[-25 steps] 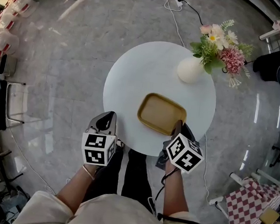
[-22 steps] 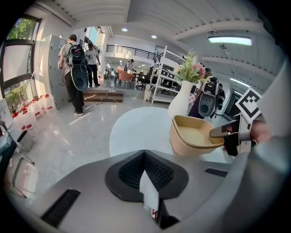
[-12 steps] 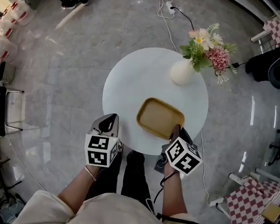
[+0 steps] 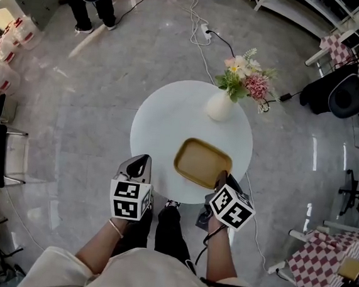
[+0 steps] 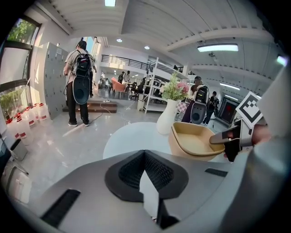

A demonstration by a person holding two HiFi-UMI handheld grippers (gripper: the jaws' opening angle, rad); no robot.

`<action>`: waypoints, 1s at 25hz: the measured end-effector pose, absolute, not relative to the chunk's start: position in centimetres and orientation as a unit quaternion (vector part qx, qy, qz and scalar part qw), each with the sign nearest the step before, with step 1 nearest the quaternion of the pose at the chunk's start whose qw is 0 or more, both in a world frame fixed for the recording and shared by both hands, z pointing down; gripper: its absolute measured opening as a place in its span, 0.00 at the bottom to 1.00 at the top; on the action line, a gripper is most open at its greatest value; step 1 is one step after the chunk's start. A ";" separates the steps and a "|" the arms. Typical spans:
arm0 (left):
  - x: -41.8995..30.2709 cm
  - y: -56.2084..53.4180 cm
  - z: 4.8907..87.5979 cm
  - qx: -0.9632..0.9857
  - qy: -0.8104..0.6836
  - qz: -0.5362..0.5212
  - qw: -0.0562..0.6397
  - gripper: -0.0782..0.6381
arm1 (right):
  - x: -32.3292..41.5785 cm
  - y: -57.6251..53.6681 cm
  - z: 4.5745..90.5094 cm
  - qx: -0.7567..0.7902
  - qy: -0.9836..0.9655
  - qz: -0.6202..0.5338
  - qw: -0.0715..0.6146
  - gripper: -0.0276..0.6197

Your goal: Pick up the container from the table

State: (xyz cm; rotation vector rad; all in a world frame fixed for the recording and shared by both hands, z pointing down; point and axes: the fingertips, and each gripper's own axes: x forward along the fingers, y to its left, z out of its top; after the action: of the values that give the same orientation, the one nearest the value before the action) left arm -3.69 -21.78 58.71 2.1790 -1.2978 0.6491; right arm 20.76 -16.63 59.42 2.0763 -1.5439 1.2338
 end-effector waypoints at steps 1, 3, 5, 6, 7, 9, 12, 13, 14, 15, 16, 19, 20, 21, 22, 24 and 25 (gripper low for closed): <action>-3.6 -21.6 58.2 0.807 -0.477 0.238 0.255 0.13 | 20.8 -16.4 59.0 0.718 -0.533 0.427 0.132 0.11; -3.3 -21.4 57.0 0.815 -0.472 0.232 0.243 0.13 | 20.7 -16.1 57.9 0.719 -0.534 0.428 0.120 0.11; -2.9 -21.5 55.8 0.824 -0.466 0.225 0.231 0.13 | 20.9 -16.0 56.7 0.722 -0.535 0.424 0.114 0.11; -2.7 -21.5 55.3 0.828 -0.463 0.221 0.227 0.13 | 21.1 -15.9 56.2 0.723 -0.534 0.423 0.111 0.11; -2.6 -21.4 54.8 0.830 -0.462 0.218 0.224 0.13 | 21.2 -15.6 55.7 0.726 -0.531 0.423 0.109 0.11; -2.5 -21.5 54.0 0.835 -0.459 0.210 0.220 0.13 | 21.4 -15.2 54.7 0.732 -0.524 0.423 0.104 0.11; -2.1 -22.2 52.5 0.845 -0.452 0.196 0.209 0.13 | 21.5 -15.0 53.3 0.739 -0.522 0.416 0.096 0.11; -1.9 -22.4 52.0 0.848 -0.449 0.191 0.204 0.13 | 21.5 -15.0 52.9 0.740 -0.522 0.414 0.093 0.11; -1.8 -22.5 51.5 0.851 -0.447 0.188 0.200 0.13 | 21.5 -14.9 52.5 0.742 -0.521 0.412 0.090 0.11; -1.7 -22.5 51.1 0.854 -0.445 0.184 0.198 0.13 | 21.5 -14.7 52.1 0.743 -0.521 0.411 0.088 0.11; -1.6 -22.5 50.7 0.856 -0.443 0.181 0.195 0.13 | 21.6 -14.4 51.7 0.744 -0.520 0.410 0.088 0.11; -1.4 -22.9 49.6 0.864 -0.435 0.172 0.187 0.13 | 21.6 -14.1 50.6 0.750 -0.518 0.403 0.081 0.11; -1.3 -23.1 49.3 0.867 -0.433 0.167 0.183 0.13 | 21.6 -14.2 50.2 0.752 -0.518 0.400 0.076 0.11; -1.1 -23.4 49.0 0.869 -0.431 0.162 0.180 0.13 | 21.7 -14.3 49.8 0.754 -0.519 0.397 0.070 0.11; -0.9 -23.6 48.7 0.872 -0.429 0.158 0.177 0.13 | 21.7 -14.4 49.4 0.756 -0.519 0.394 0.063 0.11; -0.6 -23.9 48.2 0.877 -0.422 0.151 0.172 0.13 | 21.7 -14.5 48.9 0.760 -0.519 0.389 0.056 0.11; -0.5 -23.9 47.9 0.880 -0.418 0.149 0.169 0.13 | 21.6 -14.4 48.7 0.761 -0.517 0.387 0.054 0.11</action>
State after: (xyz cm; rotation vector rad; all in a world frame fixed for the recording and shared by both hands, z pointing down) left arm -0.50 -23.92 47.92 2.5011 -1.1887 0.4247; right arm 21.64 -14.45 48.65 2.3134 -1.5724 1.1756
